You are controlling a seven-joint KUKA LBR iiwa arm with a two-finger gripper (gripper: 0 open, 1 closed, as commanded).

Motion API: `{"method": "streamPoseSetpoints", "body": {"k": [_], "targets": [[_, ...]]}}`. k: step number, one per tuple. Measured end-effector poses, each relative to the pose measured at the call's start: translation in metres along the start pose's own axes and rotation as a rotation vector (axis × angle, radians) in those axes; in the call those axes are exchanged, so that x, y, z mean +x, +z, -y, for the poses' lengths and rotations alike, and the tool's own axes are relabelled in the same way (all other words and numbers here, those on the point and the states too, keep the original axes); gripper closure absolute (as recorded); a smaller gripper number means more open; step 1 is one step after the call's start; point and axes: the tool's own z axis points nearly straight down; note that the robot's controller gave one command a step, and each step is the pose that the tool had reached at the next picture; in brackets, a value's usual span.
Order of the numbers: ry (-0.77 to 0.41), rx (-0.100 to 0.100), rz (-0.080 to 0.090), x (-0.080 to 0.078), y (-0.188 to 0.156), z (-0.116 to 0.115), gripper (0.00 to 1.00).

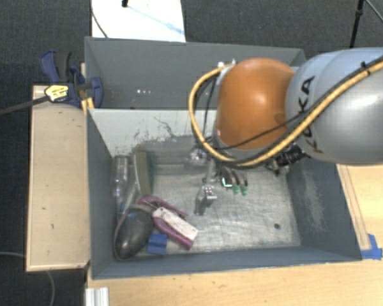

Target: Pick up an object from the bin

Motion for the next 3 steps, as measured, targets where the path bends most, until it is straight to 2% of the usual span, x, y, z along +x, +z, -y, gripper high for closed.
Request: {"method": "streamPoseSetpoints", "body": {"k": [1, 2, 3], "targets": [[-0.281, 0.001, 0.001, 0.043, 0.101, -0.021, 0.00], [0.160, -0.007, 0.033, 0.025, 0.127, -0.039, 0.00], [0.163, -0.008, 0.036, 0.024, 0.125, -0.039, 1.00]]}}
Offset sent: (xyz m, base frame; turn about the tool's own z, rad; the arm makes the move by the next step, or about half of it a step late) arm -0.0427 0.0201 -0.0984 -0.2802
